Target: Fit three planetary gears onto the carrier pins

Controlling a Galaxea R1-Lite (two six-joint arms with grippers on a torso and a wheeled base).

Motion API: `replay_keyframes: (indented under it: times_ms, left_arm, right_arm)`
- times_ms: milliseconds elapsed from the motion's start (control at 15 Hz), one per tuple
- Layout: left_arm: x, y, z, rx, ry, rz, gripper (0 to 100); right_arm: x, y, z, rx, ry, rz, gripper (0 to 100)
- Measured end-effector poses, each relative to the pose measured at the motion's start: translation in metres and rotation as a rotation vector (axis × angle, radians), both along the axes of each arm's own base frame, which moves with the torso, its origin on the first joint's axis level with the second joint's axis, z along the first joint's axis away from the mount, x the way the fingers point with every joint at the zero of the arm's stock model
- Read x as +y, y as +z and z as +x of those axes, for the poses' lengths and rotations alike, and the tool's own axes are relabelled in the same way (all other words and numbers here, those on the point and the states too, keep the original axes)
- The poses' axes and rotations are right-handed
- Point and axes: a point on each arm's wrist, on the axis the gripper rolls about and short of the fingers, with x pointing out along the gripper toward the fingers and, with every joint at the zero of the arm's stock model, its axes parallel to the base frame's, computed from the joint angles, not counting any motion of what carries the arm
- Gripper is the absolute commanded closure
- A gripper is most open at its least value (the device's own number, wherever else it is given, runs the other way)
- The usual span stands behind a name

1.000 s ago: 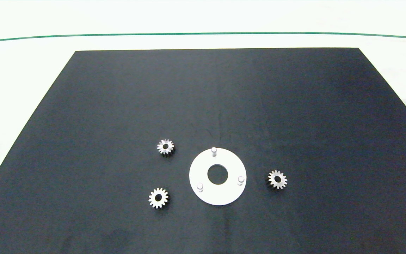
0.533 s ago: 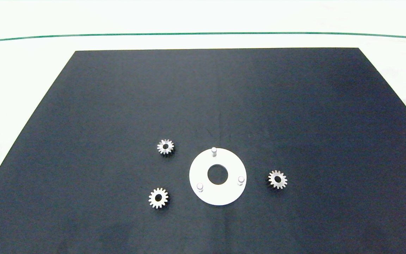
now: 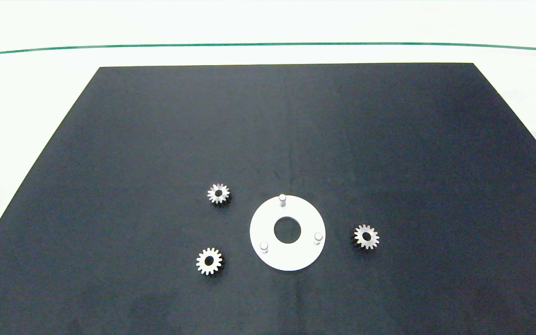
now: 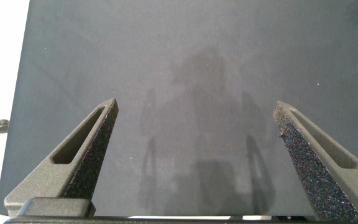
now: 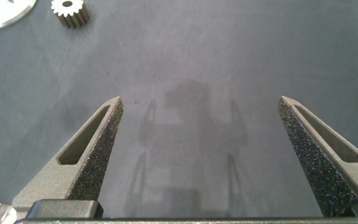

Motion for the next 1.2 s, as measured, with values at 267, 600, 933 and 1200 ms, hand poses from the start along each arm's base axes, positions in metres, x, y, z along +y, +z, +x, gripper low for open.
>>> replay_keyframes:
  times_ms: [267, 600, 933, 1200]
  left_arm:
    - [-0.001, 0.032, -0.009, -0.035, 0.004, 0.03, 0]
    - [-0.005, 0.106, -0.04, 0.1, 0.006, 0.038, 0]
    - [-0.009, 0.155, -0.025, 0.224, 0.159, 0.013, 0]
    - [-0.01, 0.175, -0.026, 0.262, 0.175, 0.017, 0]
  right_arm:
    - [0.0, 0.005, -0.002, -0.021, -0.007, -0.001, 0]
    - [0.0, 0.022, -0.005, -0.013, -0.005, -0.002, 0]
    - [-0.001, 0.072, -0.007, 0.106, 0.077, -0.004, 0]
    - [0.001, 0.097, 0.017, 0.2, 0.139, -0.033, 0]
